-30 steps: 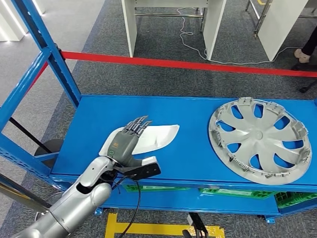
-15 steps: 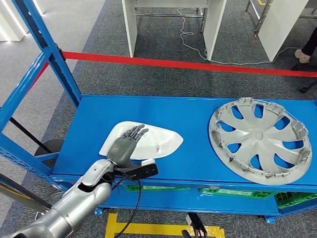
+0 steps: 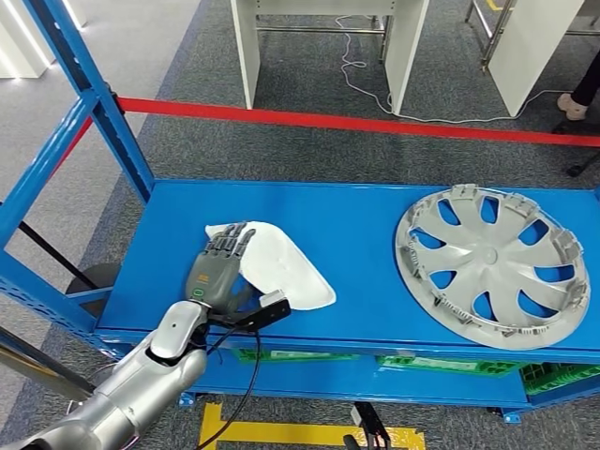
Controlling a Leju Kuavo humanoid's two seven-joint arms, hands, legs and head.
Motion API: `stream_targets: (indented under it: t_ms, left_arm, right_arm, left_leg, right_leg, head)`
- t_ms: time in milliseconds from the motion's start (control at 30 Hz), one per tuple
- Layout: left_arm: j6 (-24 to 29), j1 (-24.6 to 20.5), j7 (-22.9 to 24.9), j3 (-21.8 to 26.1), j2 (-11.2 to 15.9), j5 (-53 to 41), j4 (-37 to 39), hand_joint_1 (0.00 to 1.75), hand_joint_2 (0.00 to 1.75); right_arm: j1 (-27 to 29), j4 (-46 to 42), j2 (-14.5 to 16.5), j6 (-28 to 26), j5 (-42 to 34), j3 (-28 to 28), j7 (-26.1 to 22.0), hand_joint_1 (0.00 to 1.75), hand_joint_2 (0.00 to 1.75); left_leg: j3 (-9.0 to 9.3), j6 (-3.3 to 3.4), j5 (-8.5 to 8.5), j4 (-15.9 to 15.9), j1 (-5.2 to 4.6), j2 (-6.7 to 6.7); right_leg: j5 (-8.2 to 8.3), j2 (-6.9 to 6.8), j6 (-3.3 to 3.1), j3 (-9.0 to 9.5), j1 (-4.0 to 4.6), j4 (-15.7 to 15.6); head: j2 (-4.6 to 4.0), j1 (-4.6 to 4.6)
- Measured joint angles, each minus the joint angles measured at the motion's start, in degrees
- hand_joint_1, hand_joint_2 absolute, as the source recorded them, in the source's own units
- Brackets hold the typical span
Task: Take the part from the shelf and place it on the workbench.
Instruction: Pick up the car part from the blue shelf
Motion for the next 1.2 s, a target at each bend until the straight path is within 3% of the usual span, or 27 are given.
stream_targets:
  t_ms: [267,733,1000,1133,1200]
  left_arm:
    - [9.5,0.45,0.36,1.68,-0.01,-6.08,1.46,1.75,1.75]
    - [11.21,1.1,-3.17,3.99,-0.77,-5.45,2.05,1.75,1.75]
    - [11.25,2.71,-12.29,7.45,-1.7,-5.45,1.44,1.75,1.75]
    - [11.27,3.74,-14.21,9.91,-2.51,-6.37,0.83,0.03,1.75]
    - [11.29,4.1,-14.44,11.04,-2.96,-6.39,0.68,0.0,1.75]
  right_arm:
    - [-0.04,0.0,0.0,-0.42,0.11,0.0,0.14,0.0,0.0]
    - [-0.03,-0.02,0.0,-0.64,0.14,0.0,0.12,0.0,0.0]
    - [-0.03,-0.02,0.0,-0.82,0.22,0.0,0.16,0.0,0.0]
    - [-0.03,-0.02,0.0,-0.93,0.31,0.0,0.2,0.0,0.0]
    - [-0.03,-0.02,0.0,-1.0,0.37,0.0,0.23,0.0,0.0]
  left_leg:
    - [-0.03,0.0,-0.01,0.0,0.0,0.0]
    - [-0.02,0.0,-0.01,0.0,0.0,0.0]
    - [-0.03,0.0,-0.01,0.0,0.0,0.0]
    - [-0.02,0.0,-0.01,0.0,0.0,0.0]
    - [-0.02,0.0,-0.01,0.0,0.0,0.0]
  right_leg:
    - [-0.02,0.01,0.01,-0.03,0.0,0.0]
    - [-0.02,0.01,0.01,-0.02,0.0,0.0]
    - [-0.02,0.01,0.01,-0.03,0.0,0.0]
    - [-0.02,0.01,0.01,-0.03,0.0,0.0]
    - [-0.02,0.0,0.01,-0.03,0.0,0.0]
  head:
    - [0.0,0.01]
    - [0.0,0.01]
    - [0.0,0.01]
    - [0.0,0.01]
    - [0.0,0.01]
